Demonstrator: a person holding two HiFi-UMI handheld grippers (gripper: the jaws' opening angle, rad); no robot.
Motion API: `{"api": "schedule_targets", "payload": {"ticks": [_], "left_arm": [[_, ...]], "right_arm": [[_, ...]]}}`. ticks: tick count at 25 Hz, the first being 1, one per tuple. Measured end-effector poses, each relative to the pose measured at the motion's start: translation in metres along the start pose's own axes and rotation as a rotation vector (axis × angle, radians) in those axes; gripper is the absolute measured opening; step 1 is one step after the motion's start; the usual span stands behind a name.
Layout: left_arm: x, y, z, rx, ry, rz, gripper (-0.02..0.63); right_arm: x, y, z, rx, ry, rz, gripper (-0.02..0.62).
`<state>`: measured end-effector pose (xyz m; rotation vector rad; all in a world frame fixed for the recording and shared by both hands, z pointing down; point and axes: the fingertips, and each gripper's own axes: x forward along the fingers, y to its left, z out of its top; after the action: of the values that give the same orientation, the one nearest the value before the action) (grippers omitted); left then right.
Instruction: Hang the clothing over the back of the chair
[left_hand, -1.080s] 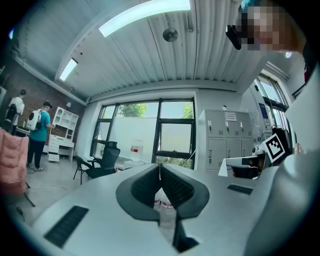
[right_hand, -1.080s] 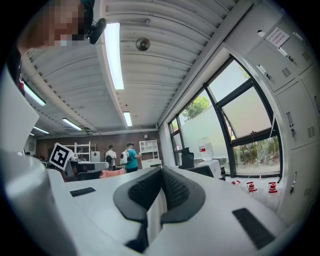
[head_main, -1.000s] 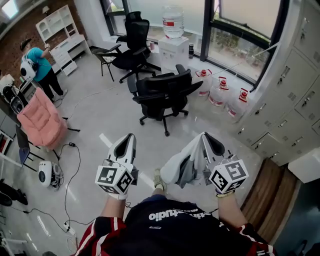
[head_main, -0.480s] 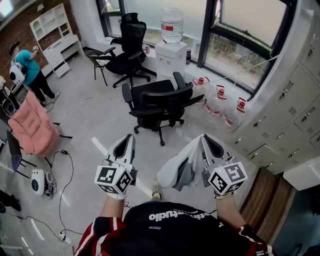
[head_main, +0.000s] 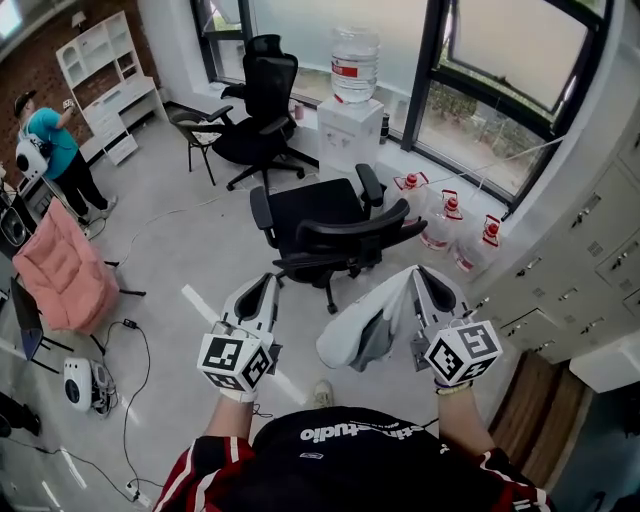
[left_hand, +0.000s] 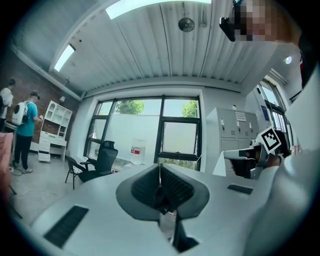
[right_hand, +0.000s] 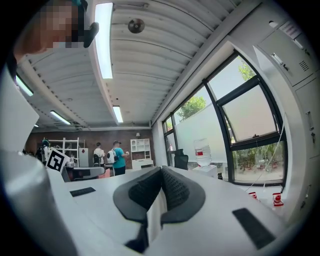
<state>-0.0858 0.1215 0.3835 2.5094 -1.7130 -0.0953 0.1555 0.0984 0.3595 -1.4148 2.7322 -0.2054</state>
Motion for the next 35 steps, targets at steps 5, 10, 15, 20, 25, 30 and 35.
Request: {"api": "schedule_targets", "payload": {"ticks": [5,10,15,20,25,30,35], "left_arm": [[0.024,0.046,0.007,-0.02,-0.014,-0.012,0.026],[0.04,0.08,0.006,-0.039,-0.019,-0.026,0.026],[0.053,0.093,0.007,-0.05,-0.023,-0.038,0.026],[0.066,0.097,0.002,-0.055,-0.015,-0.05,0.026],[0.081,0.101,-0.001,-0.061,-0.006,-0.043,0.026],[0.107,0.109,0.002,-0.052,-0.003,-0.025,0.026],[0.137,0.111,0.012,-0.038,-0.013,-0.023,0.026]], "right_arm": [[0.048,0.001,0.008,-0.013,-0.003,-0.028,0.015],[0.085,0.008,0.009,-0.024,0.002,-0.037,0.015],[0.105,0.007,0.009,-0.032,0.01,-0.037,0.015],[0.118,0.002,0.008,-0.038,0.012,-0.029,0.015],[0.134,-0.007,0.011,-0.041,0.013,-0.009,0.015],[0.156,-0.025,0.016,-0.04,0.005,0.011,0.015],[0.177,-0.048,0.02,-0.029,0.002,0.02,0.015]]}}
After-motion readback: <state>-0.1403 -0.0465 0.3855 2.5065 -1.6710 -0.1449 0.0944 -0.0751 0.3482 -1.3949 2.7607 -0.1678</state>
